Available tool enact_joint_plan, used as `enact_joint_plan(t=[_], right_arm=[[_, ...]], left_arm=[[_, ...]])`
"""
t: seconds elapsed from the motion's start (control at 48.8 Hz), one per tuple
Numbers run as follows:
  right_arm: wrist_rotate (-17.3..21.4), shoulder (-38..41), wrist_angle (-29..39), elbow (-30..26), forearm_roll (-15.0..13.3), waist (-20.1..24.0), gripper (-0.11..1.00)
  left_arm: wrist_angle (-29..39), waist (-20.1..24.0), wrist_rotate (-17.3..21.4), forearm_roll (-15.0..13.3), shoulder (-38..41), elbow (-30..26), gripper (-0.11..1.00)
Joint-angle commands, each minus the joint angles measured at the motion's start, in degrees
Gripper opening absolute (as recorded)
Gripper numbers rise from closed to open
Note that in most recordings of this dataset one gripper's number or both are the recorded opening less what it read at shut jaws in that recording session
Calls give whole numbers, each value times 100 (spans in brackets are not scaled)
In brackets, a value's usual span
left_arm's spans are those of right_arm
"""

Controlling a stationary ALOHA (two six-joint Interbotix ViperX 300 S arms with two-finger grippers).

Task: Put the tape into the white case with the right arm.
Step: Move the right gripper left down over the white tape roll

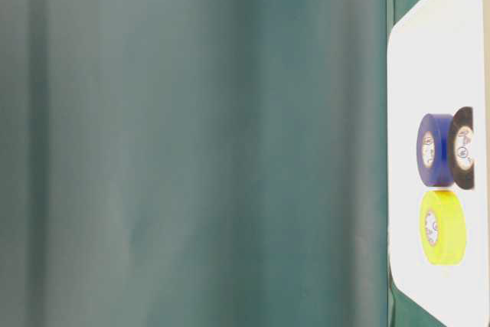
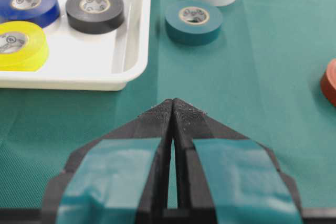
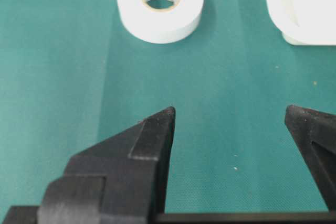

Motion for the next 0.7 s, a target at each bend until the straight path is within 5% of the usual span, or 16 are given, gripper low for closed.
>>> enact_joint_plan(t=[0.0, 0.471, 0.676], right_arm=[[0, 167, -123, -62, -18, 88, 51], [-26, 492, -272, -105, -132, 308, 51], [-26, 729, -290, -229, -431, 308, 51]], left_arm=[[-53, 9, 9, 9, 53, -70, 0], [-53, 9, 9, 0, 53, -62, 0], [-53, 9, 9, 9, 53, -70, 0]])
